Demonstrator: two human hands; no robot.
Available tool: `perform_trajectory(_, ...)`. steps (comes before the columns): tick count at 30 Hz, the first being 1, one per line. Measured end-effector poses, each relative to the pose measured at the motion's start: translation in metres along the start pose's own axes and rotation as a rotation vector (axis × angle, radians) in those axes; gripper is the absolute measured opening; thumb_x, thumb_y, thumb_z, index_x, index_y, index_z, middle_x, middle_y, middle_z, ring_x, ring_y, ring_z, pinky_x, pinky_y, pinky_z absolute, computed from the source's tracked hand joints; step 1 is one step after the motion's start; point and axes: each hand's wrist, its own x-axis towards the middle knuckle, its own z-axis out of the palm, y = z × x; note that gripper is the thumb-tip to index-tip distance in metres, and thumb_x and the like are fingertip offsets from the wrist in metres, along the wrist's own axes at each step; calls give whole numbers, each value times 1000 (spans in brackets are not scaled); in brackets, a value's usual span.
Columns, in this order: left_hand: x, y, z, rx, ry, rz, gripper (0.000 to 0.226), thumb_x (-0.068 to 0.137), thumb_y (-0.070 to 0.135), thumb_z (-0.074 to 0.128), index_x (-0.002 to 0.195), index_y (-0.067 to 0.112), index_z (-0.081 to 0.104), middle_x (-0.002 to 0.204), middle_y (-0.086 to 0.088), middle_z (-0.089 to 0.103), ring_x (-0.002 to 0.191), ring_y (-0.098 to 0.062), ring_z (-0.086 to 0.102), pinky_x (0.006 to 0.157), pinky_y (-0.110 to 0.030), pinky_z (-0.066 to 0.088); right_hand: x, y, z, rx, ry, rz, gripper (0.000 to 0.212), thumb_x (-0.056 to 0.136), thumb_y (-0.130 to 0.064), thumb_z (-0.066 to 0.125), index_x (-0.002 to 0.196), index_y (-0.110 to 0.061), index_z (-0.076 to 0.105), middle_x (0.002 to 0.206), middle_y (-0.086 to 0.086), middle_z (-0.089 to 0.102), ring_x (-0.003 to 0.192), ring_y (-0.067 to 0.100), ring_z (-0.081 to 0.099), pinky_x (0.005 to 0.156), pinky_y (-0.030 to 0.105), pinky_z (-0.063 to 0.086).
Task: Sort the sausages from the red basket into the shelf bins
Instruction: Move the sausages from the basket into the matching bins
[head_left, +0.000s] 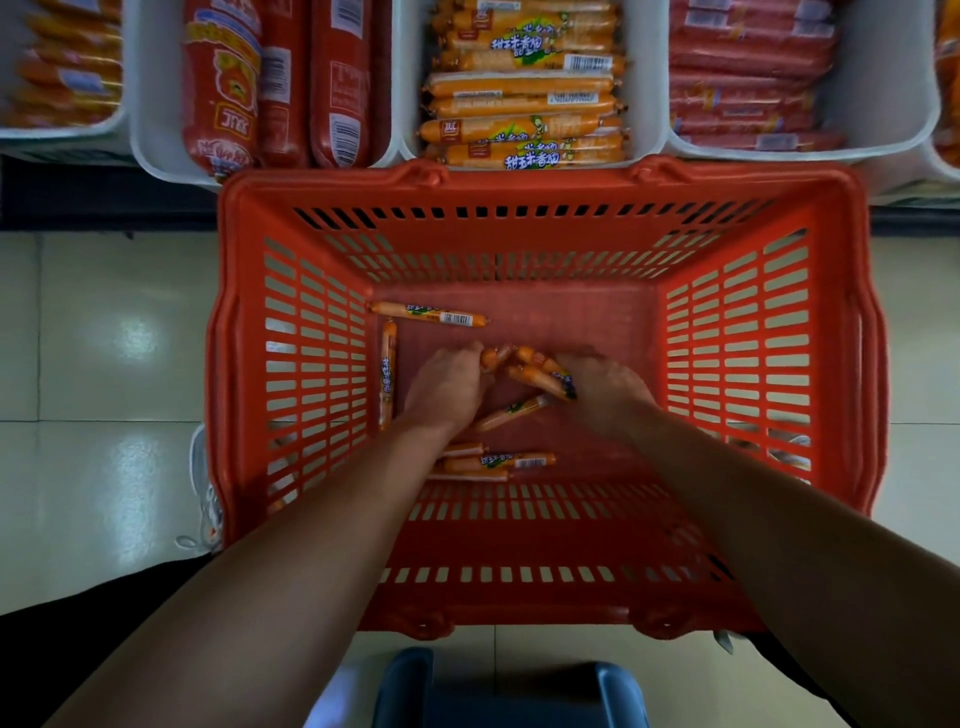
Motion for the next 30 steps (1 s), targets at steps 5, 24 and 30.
perform_trajectory(5,-5,-3,-26,-83,51,-2,31,100,34,55,124,15,58,113,-9,69,107,-32,61,81,-34,41,5,-10,13,-121,34,-23,32,87,-31,67,119,-30,61,131,2,44,114,31,56,87,42,50)
perform_trajectory(24,31,-27,-43,260,160,36,42,84,28,76,118,12,58,118,-5,53,103,-30,62,86,-43,53,-3,20,-11,283,87,196,44,78,-47,76,114,-24,64,93,0,69,83,22,66,65,28,45)
perform_trajectory(30,24,-14,-42,197,141,72,36,90,40,68,112,12,60,117,-6,60,111,-28,56,87,-40,46,-7,12,-9,278,152,202,37,83,-45,71,109,-22,61,91,0,65,85,26,64,67,30,43)
